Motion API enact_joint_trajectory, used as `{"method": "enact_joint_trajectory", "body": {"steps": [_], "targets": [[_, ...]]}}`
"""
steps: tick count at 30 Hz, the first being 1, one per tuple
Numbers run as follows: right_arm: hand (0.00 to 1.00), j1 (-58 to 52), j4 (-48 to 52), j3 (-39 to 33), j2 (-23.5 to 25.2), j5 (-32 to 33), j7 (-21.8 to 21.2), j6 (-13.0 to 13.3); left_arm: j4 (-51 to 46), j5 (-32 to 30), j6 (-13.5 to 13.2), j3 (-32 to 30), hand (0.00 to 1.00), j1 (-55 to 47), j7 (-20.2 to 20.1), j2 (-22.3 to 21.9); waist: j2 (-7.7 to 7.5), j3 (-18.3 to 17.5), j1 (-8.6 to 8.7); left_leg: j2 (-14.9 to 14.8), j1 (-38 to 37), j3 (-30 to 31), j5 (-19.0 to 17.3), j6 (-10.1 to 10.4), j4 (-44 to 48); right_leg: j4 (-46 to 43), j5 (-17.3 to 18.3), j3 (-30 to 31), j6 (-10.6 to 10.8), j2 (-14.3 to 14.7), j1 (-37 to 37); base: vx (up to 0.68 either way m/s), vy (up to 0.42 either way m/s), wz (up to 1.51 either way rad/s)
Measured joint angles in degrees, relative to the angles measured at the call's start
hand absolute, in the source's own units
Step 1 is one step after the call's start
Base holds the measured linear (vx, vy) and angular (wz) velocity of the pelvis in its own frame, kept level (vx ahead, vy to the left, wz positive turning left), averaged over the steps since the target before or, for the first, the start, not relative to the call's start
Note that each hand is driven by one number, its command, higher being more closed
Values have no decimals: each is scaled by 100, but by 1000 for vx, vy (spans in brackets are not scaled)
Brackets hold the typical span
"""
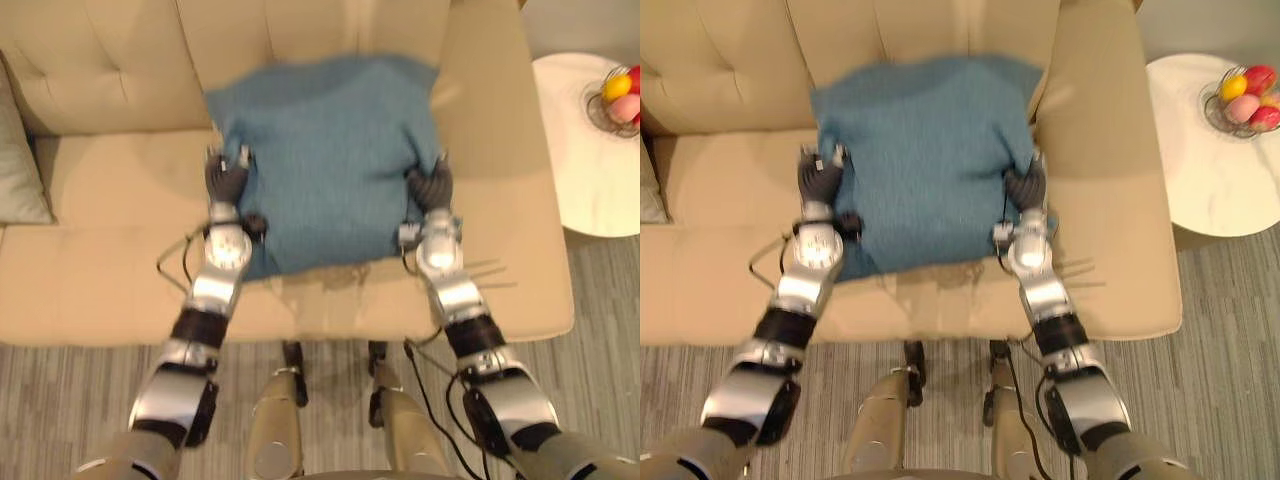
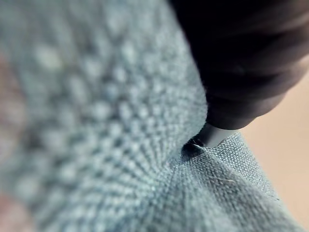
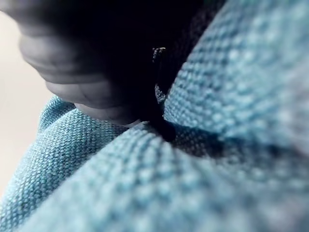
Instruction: Pick up cushions and gather them together orderly.
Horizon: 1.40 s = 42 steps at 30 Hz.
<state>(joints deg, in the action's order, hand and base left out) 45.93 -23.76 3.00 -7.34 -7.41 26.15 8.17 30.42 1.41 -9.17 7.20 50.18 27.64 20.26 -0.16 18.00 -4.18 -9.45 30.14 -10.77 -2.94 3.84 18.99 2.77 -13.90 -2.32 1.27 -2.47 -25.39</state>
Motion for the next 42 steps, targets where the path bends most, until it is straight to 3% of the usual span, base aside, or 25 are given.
{"method": "enact_joint_trajectory", "body": {"steps": [2,4,5,10,15,22,31,36,38,42], "targets": [[100,1297,-486,-387,-27,-8,238,5,544,-59,5,-6,100,1489,119,326,-8,236,15,63,379,96,180,-21,-17,106,-200,-56,-10,-37,-297,-101,-33,17],[100,1940,-808,-580,-82,-8,431,2,734,-125,15,-10,100,2224,218,377,-9,237,12,88,680,155,259,-28,-10,270,-338,-98,-20,-47,-479,-66,-21,17],[0,2596,-1137,-771,-148,-7,630,2,910,-213,11,-39,0,2981,309,407,-8,269,10,154,938,217,352,-29,-69,295,-399,-140,-38,-57,-719,-54,-11,22],[0,3614,-1776,-962,-387,29,871,-28,1455,-70,-11,-344,0,4162,514,269,-12,317,31,240,1163,365,765,1,-724,294,-443,-328,-26,-99,-1140,-33,-14,23],[0,4036,-2259,-876,-557,1047,491,-140,1904,542,-6,-811,0,4396,459,80,-3,400,19,201,1376,572,1033,90,-1152,292,-443,-570,-25,-50,-1413,-8,10,20],[0,3987,-2775,-404,-597,2069,33,-219,1981,812,-23,-1033,0,3564,-75,-83,2,524,20,185,1456,602,1061,112,-1266,292,-443,-712,-24,-38,-1506,6,56,6],[0,3045,-2848,-2,-709,2079,-305,-202,2199,923,-17,-1452,0,2099,-403,-194,4,526,26,142,1290,427,1058,114,-1266,290,-442,-531,-23,-6,-1422,-27,33,-7],[0,1931,-1696,-174,-901,2013,-334,-58,1340,916,-75,-1460,0,1361,-381,56,4,526,51,129,974,416,1051,117,-1301,290,-345,-384,86,-1,-1121,-55,-6,-2],[0,1422,-1110,-314,-1035,1884,-331,40,648,918,-215,-1446,0,936,-357,222,4,525,40,126,856,435,1049,121,-1316,289,-233,-381,84,5,-983,-54,-21,10],[0,-456,596,-253,-1282,1594,-538,104,-1148,960,-620,-1289,0,-1004,-429,399,1,522,20,110,168,439,1043,131,-1420,289,-87,-414,-12,36,-305,-5,-23,7]]}}
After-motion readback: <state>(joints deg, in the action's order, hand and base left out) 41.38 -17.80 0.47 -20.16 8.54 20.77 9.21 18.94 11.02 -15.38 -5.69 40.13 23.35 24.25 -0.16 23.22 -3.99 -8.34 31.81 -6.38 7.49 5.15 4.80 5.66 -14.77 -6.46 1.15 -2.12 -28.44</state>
